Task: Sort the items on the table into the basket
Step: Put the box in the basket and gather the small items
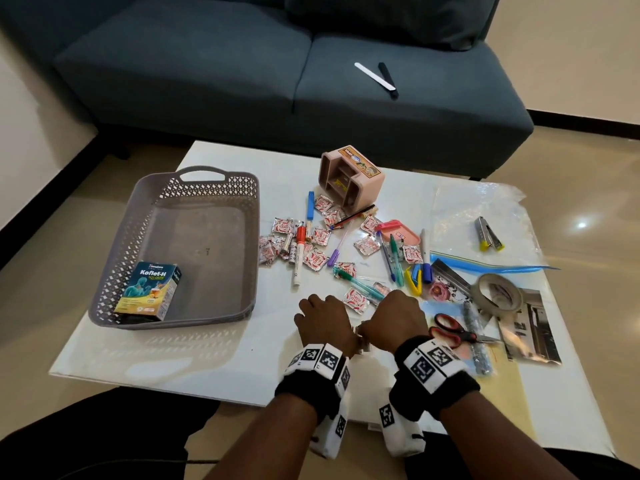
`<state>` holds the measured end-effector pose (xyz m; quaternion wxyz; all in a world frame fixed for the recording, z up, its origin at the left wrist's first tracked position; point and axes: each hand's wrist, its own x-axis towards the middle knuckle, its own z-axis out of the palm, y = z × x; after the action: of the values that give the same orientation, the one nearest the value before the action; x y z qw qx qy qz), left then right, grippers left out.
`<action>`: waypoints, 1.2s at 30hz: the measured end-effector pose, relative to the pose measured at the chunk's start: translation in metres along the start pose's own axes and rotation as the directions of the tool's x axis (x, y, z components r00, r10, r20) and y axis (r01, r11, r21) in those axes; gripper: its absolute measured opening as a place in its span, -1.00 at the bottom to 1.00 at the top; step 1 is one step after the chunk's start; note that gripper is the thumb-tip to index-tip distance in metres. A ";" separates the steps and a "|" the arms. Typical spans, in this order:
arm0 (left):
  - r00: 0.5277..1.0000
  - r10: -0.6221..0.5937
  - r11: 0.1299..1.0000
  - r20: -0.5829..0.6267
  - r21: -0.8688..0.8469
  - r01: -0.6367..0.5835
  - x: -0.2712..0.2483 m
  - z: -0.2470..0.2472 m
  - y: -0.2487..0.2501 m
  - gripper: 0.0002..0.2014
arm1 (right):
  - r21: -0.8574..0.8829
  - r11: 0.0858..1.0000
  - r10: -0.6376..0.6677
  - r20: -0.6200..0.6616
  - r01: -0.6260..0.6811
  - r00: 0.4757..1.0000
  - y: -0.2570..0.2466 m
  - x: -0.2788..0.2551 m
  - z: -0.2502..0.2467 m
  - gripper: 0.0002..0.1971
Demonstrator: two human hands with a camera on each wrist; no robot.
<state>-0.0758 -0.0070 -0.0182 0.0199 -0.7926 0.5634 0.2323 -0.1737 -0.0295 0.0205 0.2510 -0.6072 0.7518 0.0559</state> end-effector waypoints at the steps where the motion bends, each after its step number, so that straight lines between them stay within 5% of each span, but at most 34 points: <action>1: 1.000 -0.022 0.999 -0.001 -0.023 0.022 0.001 0.000 0.000 -0.60 | -0.015 0.999 -0.032 -0.009 0.031 0.999 -0.002 -0.003 0.001 -0.58; 11: 0.999 0.010 0.987 0.035 -0.161 -0.004 0.011 -0.004 -0.016 -0.68 | -0.267 0.911 -0.334 -0.027 0.315 0.942 -0.013 -0.011 0.015 -0.80; 27: 0.999 0.013 0.983 0.040 -0.185 -0.005 0.015 -0.018 -0.017 -0.70 | -0.346 0.837 -0.414 0.107 0.425 0.904 -0.016 -0.011 0.015 -0.69; 33: 0.957 -0.109 0.939 -0.270 -0.344 0.010 0.068 -0.068 -0.017 -0.82 | -0.089 0.951 -0.301 -0.056 0.295 0.952 -0.018 0.030 -0.018 -0.75; 36: 0.947 -0.146 0.953 -0.287 -0.299 0.056 0.097 -0.083 -0.015 -0.80 | 0.007 0.958 -0.286 -0.059 0.287 0.956 -0.014 0.042 -0.022 -0.70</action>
<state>-0.0085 -0.1111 0.0144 -0.1707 -0.8415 0.4781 0.1846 -0.1729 -0.0785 0.0238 0.2393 -0.7092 0.6631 -0.0044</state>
